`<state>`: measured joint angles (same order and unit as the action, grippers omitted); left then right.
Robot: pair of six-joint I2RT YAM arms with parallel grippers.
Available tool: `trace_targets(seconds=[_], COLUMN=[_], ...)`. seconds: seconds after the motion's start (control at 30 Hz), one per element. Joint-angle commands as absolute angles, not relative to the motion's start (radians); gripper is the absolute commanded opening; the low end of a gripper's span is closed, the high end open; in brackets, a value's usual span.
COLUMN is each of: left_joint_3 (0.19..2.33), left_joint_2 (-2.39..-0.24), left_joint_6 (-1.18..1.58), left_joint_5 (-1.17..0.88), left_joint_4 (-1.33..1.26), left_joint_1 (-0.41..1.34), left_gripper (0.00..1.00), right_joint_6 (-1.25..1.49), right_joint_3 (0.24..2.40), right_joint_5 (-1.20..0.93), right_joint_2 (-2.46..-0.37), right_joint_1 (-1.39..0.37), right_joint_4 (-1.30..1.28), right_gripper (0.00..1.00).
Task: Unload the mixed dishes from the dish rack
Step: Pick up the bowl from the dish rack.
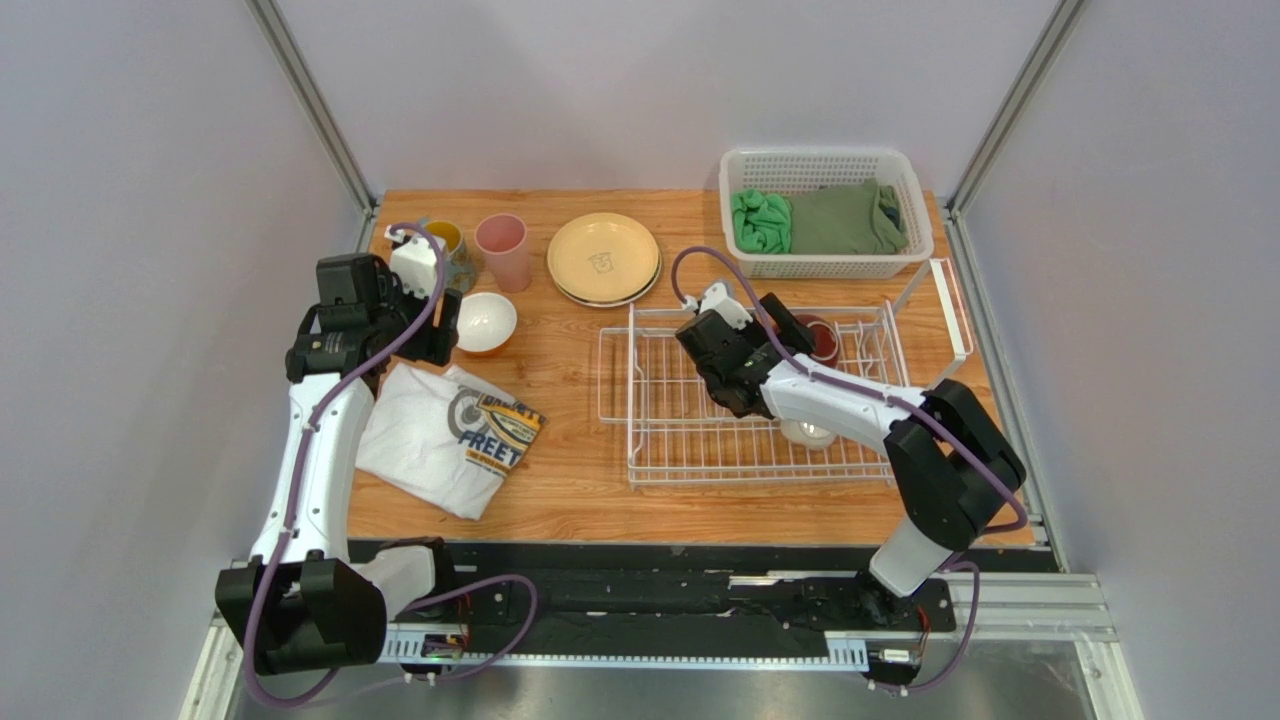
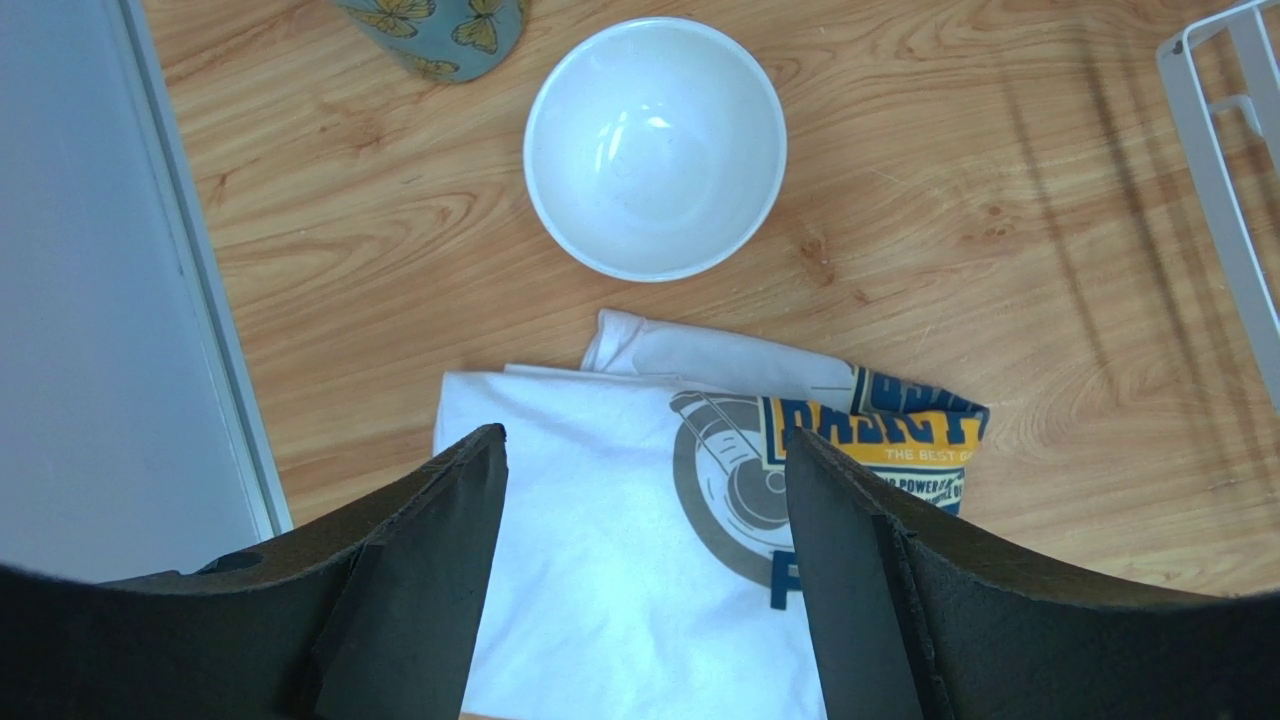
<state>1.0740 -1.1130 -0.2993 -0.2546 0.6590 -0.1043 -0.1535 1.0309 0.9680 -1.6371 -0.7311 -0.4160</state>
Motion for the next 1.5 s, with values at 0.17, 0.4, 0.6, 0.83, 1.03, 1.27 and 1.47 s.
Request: trace_targets(seconds=[0.17,0.4,0.6,0.83,1.03,1.27,1.47], left_joint_3=[1.063,1.051,1.049,1.054,1.065,1.071,1.074], left_joint_2=[-1.114,-1.108,-1.106,-1.101,-1.108,-1.111,-1.109], left_joint_6=[-0.331,-0.336,-0.342,-0.342,-0.337,-0.331,-0.331], left_joint_5=[-0.259,-0.259,-0.258,-0.259,-0.267,-0.275,-0.275], left_joint_4=[0.627,0.618,0.618,0.618,0.623,0.627,0.632], left_joint_1=[-0.104,-0.104,-0.106,-0.104,-0.104,-0.104,-0.104], left_gripper=[0.76,0.76,0.76,0.76,0.76,0.76,0.76], right_joint_6=[-0.15,-0.169,-0.176,-0.19,-0.204,-0.218,-0.229], right_joint_3=[1.017,1.006,1.008,1.0,0.992,0.988,0.979], right_joint_5=[1.037,1.057,1.058,1.052,1.046,1.035,1.031], right_joint_2=[-1.658,-1.664,-1.671,-1.641,-1.6,-1.545,-1.514], right_joint_1=[-0.713,-0.701,-0.699,-0.699,-0.693,-0.69,-0.686], right_joint_4=[-0.339,-0.319,-0.316,-0.316,-0.316,-0.316,-0.316], right_gripper=[0.94,0.91,0.87,0.81,0.77,0.73,0.7])
